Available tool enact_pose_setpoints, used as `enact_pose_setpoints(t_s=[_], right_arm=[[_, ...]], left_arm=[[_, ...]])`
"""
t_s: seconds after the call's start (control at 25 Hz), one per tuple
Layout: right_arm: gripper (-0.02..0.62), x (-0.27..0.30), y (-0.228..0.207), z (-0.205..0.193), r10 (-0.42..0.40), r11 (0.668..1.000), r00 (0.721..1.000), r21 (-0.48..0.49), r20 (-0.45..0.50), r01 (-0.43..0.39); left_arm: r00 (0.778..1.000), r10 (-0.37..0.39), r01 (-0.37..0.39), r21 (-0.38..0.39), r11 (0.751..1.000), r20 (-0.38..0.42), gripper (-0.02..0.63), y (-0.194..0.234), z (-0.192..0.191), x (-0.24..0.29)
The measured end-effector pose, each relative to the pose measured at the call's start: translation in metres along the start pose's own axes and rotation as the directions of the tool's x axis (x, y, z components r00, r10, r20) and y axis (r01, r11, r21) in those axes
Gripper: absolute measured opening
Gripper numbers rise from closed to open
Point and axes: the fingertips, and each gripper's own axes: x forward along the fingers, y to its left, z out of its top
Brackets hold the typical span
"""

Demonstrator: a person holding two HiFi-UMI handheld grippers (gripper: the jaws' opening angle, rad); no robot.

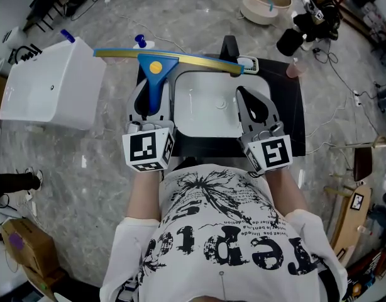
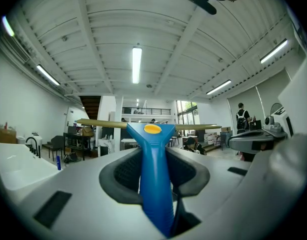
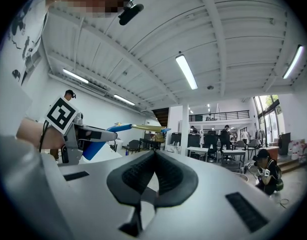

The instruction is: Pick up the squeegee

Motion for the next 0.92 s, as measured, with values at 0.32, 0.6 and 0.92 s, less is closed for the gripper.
enact_pose_setpoints(t_s=[0.32,0.6,0.92], right_arm=[[0.012,0.007,-0.001,0.001,-0.006,1.000,1.000,-0.001,0.002,0.006],[0.012,0.009,0.002,0.000,-0.016,1.000,1.000,0.001,0.000,0.016],[0.012,0.011,0.003,-0.004,-0.027,1.000,1.000,-0.009,-0.001,0.027]], left_arm=[[1.000,-0.003,0.003,0.002,1.000,-0.013,0.137,0.003,-0.002,0.005],[1.000,-0.002,0.002,-0.003,1.000,-0.026,0.137,0.007,-0.006,0.002],[0.999,0.004,-0.004,-0.004,1.000,-0.032,0.137,0.013,-0.011,0.002]])
